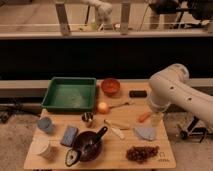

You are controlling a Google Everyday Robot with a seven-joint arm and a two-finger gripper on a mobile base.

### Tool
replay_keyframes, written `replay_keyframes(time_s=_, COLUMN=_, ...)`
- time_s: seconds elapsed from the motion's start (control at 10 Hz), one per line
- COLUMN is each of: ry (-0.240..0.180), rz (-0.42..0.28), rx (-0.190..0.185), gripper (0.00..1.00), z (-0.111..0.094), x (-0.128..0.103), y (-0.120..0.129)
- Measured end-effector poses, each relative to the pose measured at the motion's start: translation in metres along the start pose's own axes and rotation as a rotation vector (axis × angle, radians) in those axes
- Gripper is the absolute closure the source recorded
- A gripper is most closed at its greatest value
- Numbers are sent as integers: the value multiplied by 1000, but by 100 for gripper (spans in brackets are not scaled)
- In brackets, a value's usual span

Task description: Place brush in tray

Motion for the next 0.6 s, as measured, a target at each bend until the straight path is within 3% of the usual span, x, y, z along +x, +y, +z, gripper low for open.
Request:
replay_keyframes(time_s=0.4, ry=14, rz=-96, rx=6, gripper=20, z=-6, x=-49, y=2)
replay_keyframes(time_s=0.6, ry=21, rz=-135, rx=5, gripper=20, z=-8, x=-61, y=5)
